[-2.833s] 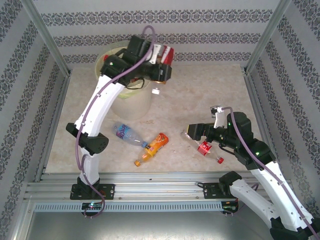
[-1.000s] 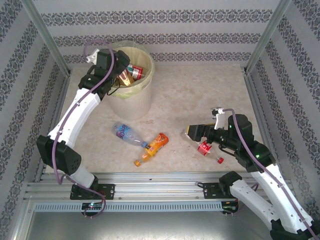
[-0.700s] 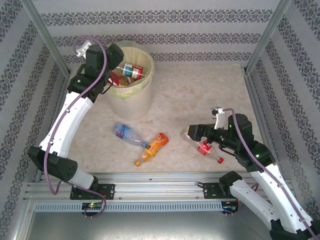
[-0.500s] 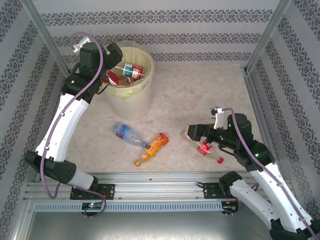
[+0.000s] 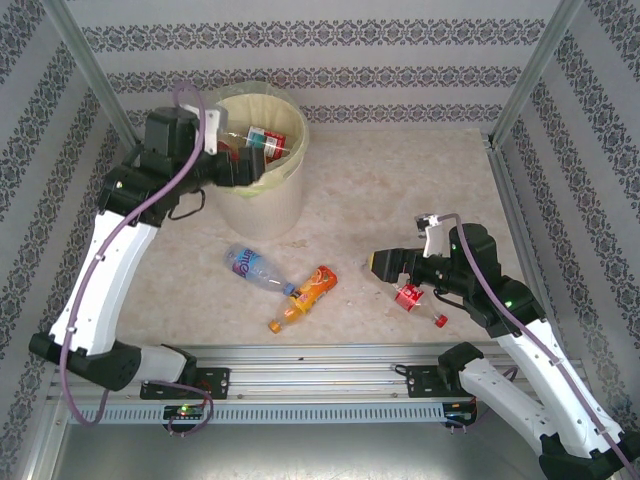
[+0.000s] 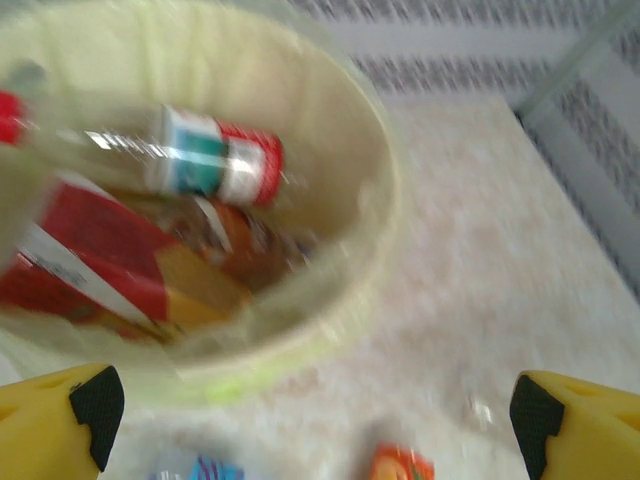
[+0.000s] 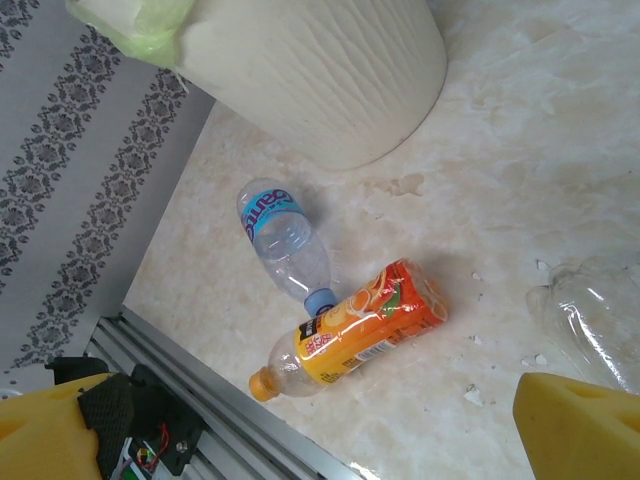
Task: Put the plastic bottles in the bin
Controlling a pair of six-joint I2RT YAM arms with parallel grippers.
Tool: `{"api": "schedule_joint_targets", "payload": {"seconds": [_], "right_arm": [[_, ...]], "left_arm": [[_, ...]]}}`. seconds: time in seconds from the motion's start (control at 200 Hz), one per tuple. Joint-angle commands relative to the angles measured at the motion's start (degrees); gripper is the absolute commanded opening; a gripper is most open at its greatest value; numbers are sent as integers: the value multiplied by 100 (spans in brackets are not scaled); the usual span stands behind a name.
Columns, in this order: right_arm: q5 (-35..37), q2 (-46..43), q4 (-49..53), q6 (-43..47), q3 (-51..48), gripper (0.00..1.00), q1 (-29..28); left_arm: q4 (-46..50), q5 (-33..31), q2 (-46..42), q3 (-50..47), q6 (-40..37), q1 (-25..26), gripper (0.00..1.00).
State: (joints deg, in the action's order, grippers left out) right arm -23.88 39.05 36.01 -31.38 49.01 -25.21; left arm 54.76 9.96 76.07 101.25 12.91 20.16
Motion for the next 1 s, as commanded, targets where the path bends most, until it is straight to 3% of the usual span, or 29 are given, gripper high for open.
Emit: {"api": "schedule_joint_targets", "payload": {"seconds": [0.0, 0.19, 0.585, 0.789, 0.994], "right_arm": [[-191, 11, 195, 51, 214, 98, 43], [-249, 1, 408, 100, 323, 98, 37], [-412, -34, 512, 129, 291, 98, 43], [-918, 7, 717, 262, 352, 98, 40], [-851, -20, 954, 397, 394, 98, 50]], "left_arm": [[754, 531, -289, -508, -626, 322, 100], [1003, 353, -326, -1223, -636, 1194, 100], [371, 100, 409, -2170, -599, 2374, 100], [-314, 232, 910, -2479, -475, 2561, 97], [-980, 295, 1308, -2970, -255, 2641, 92]]}}
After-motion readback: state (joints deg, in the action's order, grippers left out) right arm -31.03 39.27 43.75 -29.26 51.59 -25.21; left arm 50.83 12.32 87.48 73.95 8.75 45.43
